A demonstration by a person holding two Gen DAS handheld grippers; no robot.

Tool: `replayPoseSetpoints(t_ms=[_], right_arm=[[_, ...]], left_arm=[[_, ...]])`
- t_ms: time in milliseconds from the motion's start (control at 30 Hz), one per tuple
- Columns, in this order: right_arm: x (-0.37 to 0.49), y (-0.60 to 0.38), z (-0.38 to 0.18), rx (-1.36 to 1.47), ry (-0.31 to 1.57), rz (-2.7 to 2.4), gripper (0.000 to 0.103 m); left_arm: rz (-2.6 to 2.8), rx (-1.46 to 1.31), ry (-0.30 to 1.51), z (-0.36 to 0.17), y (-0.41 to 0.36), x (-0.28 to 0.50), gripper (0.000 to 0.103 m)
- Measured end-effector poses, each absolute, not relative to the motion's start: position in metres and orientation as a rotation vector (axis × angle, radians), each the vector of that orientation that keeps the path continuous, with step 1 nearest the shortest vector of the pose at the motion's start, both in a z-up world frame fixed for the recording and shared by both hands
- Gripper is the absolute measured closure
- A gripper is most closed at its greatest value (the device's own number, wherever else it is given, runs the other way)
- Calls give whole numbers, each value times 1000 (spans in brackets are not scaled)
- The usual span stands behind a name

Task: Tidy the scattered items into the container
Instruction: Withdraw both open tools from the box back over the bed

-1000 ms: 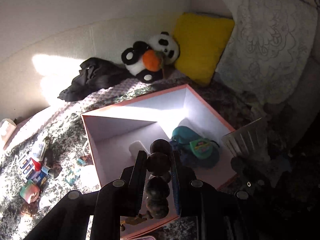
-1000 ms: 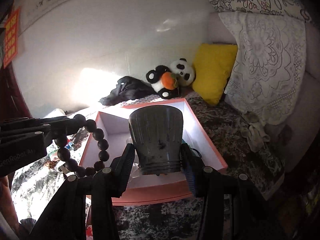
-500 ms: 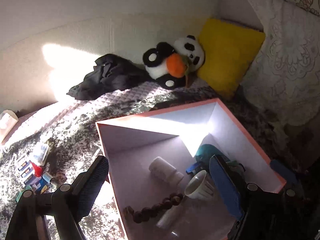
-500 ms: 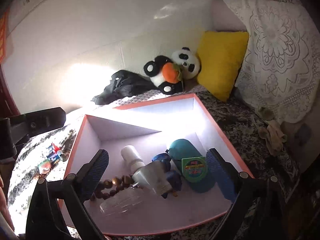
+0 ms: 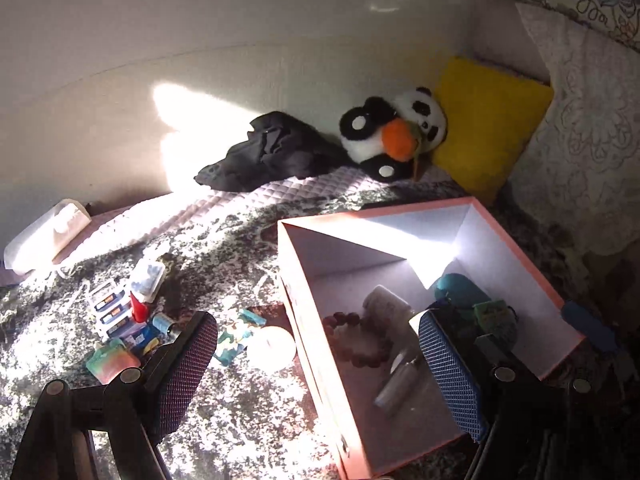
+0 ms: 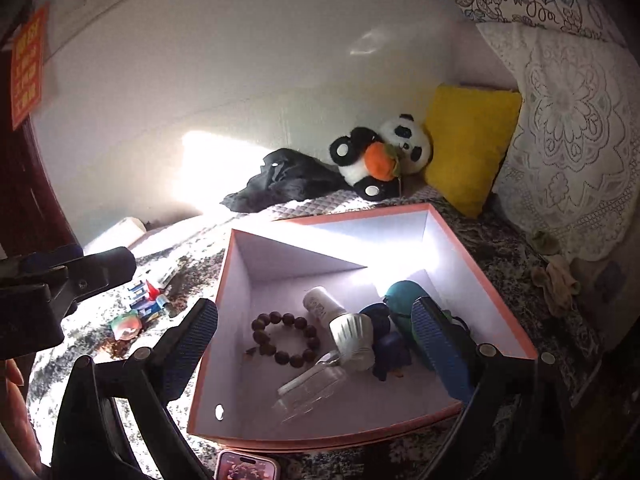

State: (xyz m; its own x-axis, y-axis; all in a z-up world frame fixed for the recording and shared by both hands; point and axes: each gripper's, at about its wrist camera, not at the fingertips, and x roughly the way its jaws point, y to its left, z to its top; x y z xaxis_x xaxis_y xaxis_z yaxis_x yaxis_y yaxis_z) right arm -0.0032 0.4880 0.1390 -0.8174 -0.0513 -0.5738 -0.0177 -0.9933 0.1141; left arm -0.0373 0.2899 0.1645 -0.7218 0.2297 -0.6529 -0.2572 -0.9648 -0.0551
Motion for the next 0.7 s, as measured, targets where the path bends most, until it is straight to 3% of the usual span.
replayPoseSetpoints(t_ms=[267, 700], right_arm=[[32, 399, 137, 937, -72, -2857, 3], [44, 283, 73, 1109, 88, -2671, 3]], left_arm=[[2764, -1117, 13, 137, 190, 10, 16], [2829, -1361, -159, 60, 70, 25, 16]])
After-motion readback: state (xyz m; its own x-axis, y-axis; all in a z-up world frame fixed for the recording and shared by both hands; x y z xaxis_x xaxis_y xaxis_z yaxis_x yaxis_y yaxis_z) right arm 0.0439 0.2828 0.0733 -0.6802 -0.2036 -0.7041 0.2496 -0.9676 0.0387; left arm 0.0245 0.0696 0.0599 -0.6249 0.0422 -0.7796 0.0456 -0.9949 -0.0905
